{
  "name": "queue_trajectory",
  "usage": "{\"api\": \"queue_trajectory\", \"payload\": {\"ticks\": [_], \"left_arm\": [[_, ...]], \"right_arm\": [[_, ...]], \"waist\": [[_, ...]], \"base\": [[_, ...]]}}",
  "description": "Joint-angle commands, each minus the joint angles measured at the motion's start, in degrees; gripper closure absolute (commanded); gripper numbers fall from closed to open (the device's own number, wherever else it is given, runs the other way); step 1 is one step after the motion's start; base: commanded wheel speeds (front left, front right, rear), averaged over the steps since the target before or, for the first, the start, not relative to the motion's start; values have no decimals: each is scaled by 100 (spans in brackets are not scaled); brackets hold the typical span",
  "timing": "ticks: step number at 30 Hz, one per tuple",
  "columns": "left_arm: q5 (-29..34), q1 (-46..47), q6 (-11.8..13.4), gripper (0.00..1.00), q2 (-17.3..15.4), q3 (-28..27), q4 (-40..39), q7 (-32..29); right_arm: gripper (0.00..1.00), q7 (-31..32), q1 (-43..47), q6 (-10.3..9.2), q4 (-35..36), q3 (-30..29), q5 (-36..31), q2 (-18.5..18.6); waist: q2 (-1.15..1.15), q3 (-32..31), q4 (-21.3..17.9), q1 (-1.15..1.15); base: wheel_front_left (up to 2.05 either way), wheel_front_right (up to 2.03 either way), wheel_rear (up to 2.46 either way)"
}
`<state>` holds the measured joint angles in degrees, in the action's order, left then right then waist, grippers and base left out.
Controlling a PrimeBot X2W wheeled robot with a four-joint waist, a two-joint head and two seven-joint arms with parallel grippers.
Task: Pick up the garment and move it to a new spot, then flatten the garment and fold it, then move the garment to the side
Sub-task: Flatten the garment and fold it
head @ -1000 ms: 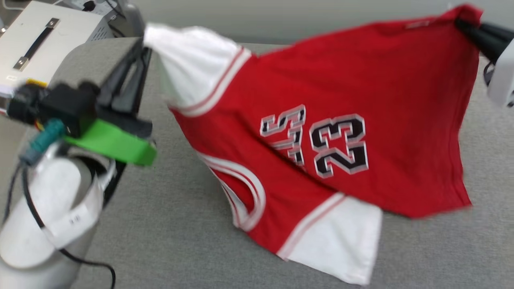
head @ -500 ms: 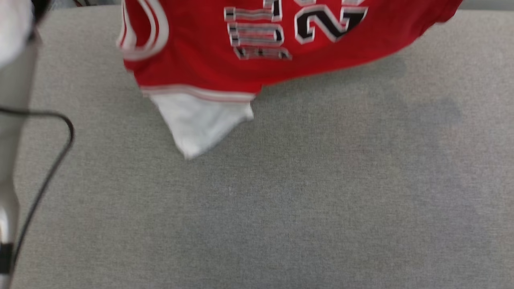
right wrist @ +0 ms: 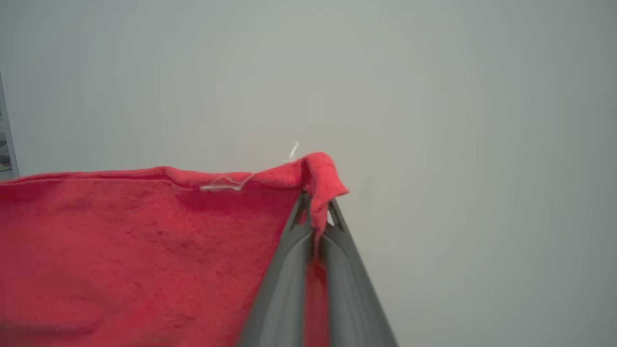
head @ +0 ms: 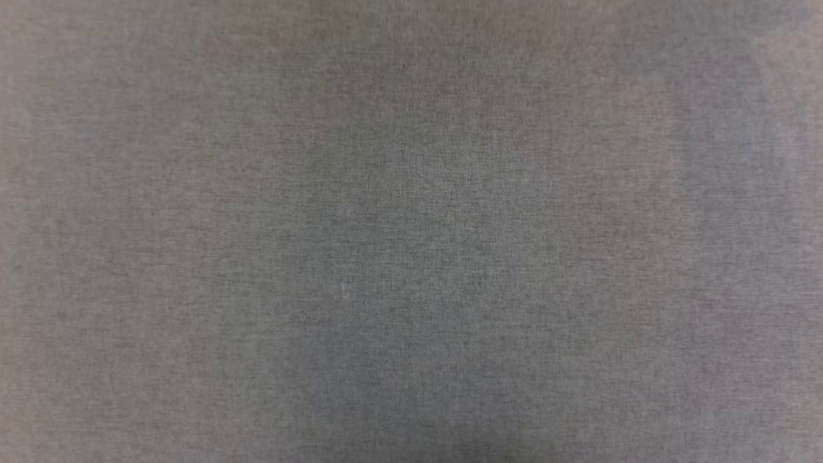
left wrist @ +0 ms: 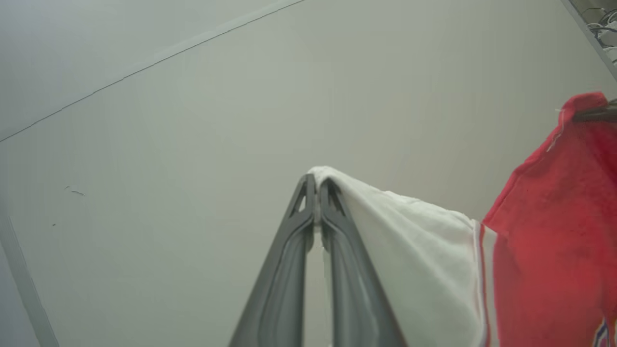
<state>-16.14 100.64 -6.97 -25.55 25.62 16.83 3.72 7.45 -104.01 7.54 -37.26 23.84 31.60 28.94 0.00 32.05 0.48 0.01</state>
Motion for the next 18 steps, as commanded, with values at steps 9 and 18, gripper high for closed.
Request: {"api": "queue_trajectory", "payload": {"ticks": [9, 18], "left_arm": [[-118, -36, 43, 100, -123, -25, 200, 84], [-435, -875, -7, 100, -161, 204, 628, 423]], "right_arm": [[100, -405, -353, -5, -759, 489, -112, -188], [100, -850, 523, -5, -1042, 1299, 292, -227]], "waist": [[0, 455, -75, -1], [0, 246, -24, -1]], "base": [[0, 0, 0], [0, 0, 0]]}}
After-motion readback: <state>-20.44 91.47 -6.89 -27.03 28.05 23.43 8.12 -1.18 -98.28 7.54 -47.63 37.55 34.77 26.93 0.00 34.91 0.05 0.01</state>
